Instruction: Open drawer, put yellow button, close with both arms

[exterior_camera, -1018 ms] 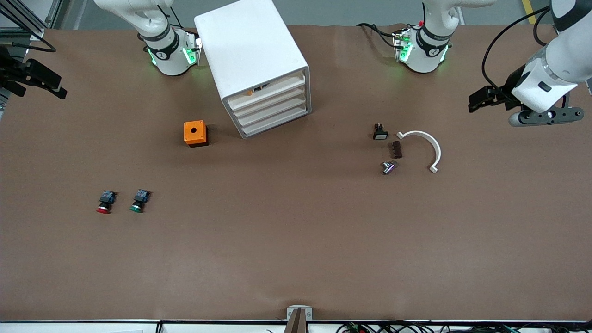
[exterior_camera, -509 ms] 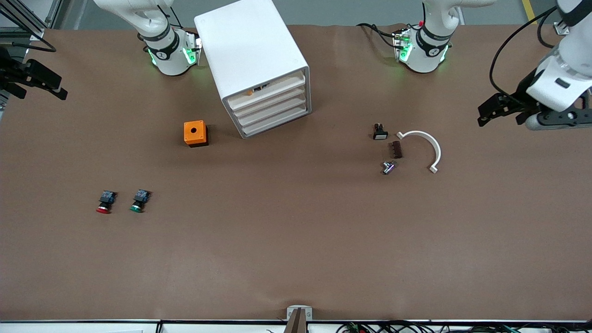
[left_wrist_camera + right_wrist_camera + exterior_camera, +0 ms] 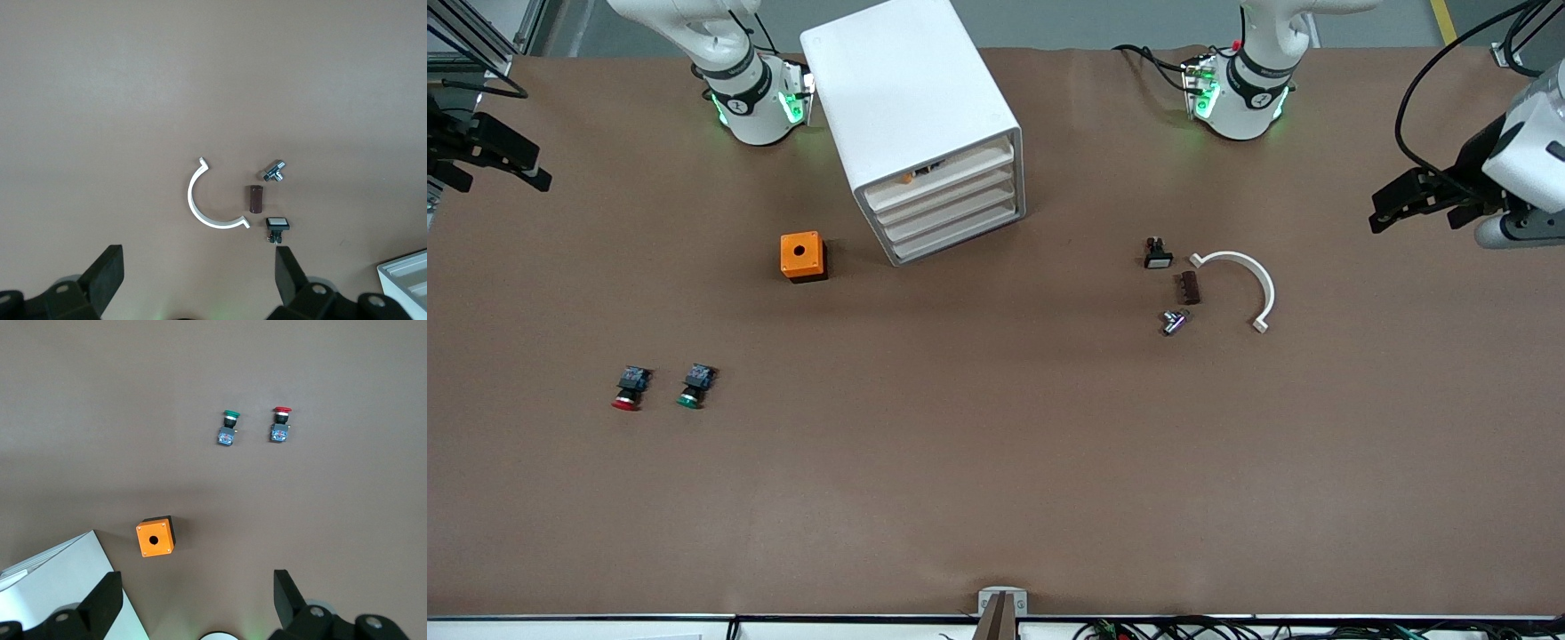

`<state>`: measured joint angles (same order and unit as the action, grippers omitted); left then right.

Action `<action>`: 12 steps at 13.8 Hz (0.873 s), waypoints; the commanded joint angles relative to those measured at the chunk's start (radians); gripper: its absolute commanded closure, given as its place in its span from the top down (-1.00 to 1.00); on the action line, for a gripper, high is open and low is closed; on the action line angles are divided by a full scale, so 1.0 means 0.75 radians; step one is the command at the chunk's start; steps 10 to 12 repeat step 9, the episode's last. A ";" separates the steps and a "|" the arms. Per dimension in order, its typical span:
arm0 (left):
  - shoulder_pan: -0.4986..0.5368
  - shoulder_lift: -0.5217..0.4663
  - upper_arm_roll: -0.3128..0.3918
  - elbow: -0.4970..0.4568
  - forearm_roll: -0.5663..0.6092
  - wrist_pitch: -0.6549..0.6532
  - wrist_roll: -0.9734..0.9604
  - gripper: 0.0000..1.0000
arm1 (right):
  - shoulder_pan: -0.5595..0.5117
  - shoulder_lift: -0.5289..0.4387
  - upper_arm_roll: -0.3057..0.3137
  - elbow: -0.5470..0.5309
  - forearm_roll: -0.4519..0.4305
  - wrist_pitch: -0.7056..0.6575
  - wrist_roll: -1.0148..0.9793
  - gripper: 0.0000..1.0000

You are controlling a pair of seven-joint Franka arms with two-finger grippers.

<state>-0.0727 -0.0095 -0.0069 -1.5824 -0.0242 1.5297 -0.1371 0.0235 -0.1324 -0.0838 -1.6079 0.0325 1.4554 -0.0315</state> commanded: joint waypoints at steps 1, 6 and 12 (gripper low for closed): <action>0.005 0.033 -0.005 0.052 0.026 -0.039 0.021 1.00 | -0.021 -0.034 0.007 -0.026 0.000 0.005 -0.019 1.00; 0.005 0.037 -0.005 0.052 0.024 -0.039 0.005 1.00 | -0.019 -0.040 0.013 -0.042 -0.041 -0.002 -0.013 1.00; 0.007 0.041 -0.005 0.052 0.022 -0.039 0.003 1.00 | -0.009 -0.040 0.026 -0.045 -0.049 -0.004 0.078 1.00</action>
